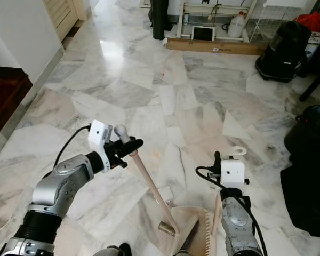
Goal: Sweep floor
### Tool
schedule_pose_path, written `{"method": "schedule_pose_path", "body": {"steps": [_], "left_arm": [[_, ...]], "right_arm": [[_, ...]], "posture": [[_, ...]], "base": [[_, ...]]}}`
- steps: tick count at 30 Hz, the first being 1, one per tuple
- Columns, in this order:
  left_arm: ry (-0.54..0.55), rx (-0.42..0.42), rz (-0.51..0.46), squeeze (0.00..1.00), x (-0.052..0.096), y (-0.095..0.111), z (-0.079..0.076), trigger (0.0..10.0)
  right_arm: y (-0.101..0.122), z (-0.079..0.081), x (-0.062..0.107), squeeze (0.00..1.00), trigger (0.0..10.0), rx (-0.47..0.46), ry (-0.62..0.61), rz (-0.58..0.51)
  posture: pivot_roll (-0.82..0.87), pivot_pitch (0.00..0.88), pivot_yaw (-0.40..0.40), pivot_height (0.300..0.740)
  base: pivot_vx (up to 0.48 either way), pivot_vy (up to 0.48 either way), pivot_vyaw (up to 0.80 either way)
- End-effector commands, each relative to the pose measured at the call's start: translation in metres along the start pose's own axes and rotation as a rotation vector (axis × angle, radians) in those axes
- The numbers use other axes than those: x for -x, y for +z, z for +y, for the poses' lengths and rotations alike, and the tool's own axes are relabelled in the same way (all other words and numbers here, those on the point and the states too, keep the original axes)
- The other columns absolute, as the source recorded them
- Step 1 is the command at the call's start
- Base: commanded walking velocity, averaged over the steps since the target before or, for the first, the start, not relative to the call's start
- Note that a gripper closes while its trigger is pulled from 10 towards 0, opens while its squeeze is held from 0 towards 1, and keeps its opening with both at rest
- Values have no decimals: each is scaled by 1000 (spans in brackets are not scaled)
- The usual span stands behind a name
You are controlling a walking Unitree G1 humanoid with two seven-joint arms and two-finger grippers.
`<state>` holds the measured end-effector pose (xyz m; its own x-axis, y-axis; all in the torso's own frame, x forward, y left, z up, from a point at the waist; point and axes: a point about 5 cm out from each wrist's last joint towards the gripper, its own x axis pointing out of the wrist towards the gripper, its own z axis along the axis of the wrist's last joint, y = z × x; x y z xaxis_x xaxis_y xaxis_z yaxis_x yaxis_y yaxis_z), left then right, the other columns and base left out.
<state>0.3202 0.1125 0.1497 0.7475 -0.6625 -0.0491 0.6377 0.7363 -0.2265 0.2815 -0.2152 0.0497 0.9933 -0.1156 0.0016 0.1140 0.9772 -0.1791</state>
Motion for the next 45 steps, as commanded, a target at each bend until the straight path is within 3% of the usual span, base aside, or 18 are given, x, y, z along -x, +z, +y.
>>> {"method": "schedule_pose_path", "body": {"steps": [1,5,13,17,26,28,30,33,45], "left_arm": [[5,-30,-78,0,0,19,0,10000],[113,-73,-210,0,4,50,13,10000],[218,-136,-269,0,12,61,27,10000],[240,-203,-193,0,14,51,31,10000],[180,-254,-98,0,12,33,27,10000],[193,-254,-100,0,12,33,28,10000],[204,-247,-104,0,12,33,29,10000],[200,-241,-101,0,11,31,29,10000],[126,-208,-83,0,5,26,20,10000]], "right_arm": [[-10,0,6,0,10000,2,3,46],[-10,0,6,0,10000,2,2,46],[-10,1,6,0,10000,0,2,45],[-10,1,6,0,10000,-1,3,45],[-9,-1,5,0,10000,-18,-13,43],[-8,-3,4,0,10000,-61,-39,40],[-6,-13,2,0,10000,-201,-122,32],[-1,-19,-1,0,10000,-250,-153,14],[11,-25,-6,0,10000,-265,-160,-38]], "posture": [[78,169,-9,740],[81,171,-9,740],[82,174,-8,740],[83,173,-7,740],[80,165,-3,740],[79,163,-3,740],[80,159,-2,740],[76,150,0,740],[77,144,-4,740]], "base": [[0,0,0],[0,0,0],[0,0,0],[0,0,0],[0,0,0],[0,0,0],[0,0,0],[0,0,0],[0,0,0]]}}
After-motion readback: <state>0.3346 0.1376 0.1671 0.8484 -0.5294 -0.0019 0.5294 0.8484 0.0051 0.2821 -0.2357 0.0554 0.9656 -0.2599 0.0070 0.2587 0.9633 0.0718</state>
